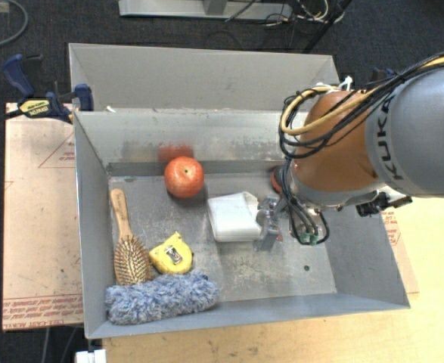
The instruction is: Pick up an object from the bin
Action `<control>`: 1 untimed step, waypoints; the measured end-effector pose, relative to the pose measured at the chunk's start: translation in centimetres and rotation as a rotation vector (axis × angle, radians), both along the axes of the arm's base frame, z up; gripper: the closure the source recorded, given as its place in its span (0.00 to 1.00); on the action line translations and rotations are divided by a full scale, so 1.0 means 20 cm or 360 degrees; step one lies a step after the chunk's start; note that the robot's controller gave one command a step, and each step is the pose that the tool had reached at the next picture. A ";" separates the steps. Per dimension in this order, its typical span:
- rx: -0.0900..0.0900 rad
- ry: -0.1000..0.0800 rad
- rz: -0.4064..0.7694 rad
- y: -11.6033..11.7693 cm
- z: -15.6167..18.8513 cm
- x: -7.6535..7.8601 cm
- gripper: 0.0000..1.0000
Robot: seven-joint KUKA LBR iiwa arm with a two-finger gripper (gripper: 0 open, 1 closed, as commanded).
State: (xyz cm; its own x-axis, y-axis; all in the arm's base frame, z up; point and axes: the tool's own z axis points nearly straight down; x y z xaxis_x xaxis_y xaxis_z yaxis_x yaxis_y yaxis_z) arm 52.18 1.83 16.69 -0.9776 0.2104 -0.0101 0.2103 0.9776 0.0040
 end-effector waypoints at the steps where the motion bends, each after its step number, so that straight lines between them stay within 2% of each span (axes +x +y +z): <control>1: 0.0000 -0.0001 -0.0002 0.00 0.06 0.01 1.00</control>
Offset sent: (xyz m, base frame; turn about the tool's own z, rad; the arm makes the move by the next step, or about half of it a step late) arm -0.0229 0.0432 -0.0018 -0.3915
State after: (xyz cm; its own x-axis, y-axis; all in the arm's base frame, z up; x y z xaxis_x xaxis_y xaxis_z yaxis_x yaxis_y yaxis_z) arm 52.41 1.81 17.82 -0.9774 0.2113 -0.0109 0.2113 0.9774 0.0039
